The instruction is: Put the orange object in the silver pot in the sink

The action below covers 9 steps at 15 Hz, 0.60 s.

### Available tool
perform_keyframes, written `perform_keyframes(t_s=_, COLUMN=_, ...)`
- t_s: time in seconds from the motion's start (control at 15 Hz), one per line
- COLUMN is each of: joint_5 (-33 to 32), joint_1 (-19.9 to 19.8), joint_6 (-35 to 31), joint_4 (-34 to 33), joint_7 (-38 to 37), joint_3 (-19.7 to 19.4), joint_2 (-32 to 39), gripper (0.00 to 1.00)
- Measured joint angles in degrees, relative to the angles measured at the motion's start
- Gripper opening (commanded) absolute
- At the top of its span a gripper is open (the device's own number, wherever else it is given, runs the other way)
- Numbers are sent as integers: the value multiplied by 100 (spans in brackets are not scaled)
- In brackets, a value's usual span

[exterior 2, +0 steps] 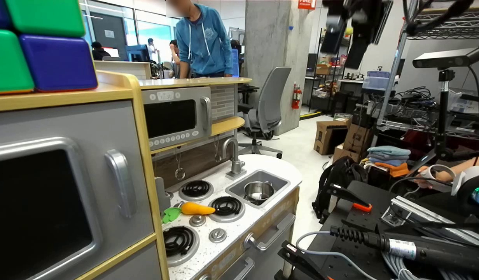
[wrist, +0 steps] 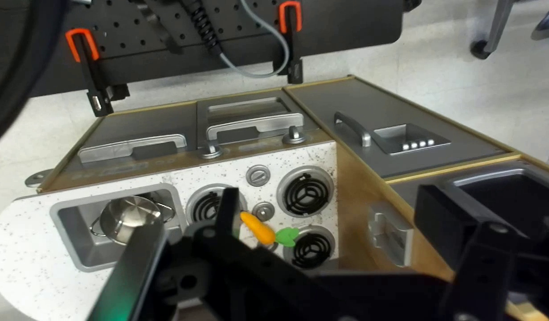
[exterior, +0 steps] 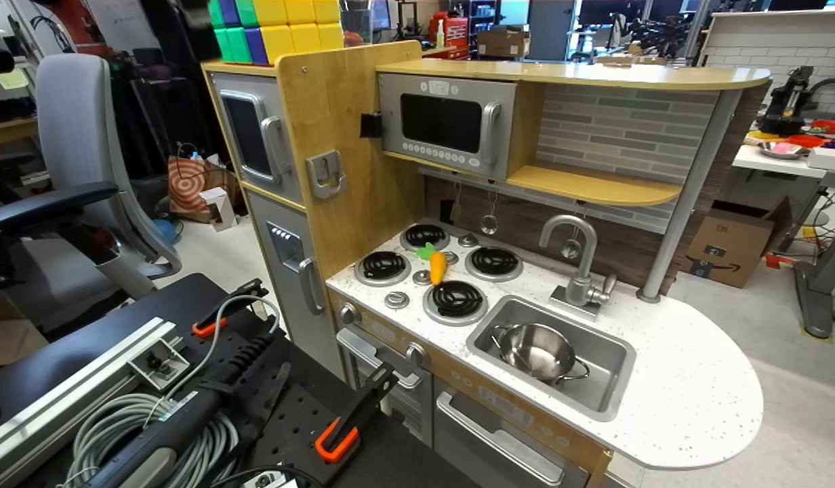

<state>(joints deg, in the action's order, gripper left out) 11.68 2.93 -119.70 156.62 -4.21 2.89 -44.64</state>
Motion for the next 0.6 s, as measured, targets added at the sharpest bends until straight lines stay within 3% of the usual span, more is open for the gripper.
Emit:
perform_keyframes(t_s=0.2, joint_5=-247, joint_1=-297, joint_6=-1417, joint_4=468, joint_7=190, joint_3=-176, joint_2=639, gripper=100)
perform_keyframes(t_s=0.6, joint_5=-559, joint_1=-830, joint_6=-3618, joint_4=311, joint_7=109, joint_3=-418, joint_2=2899, gripper=100)
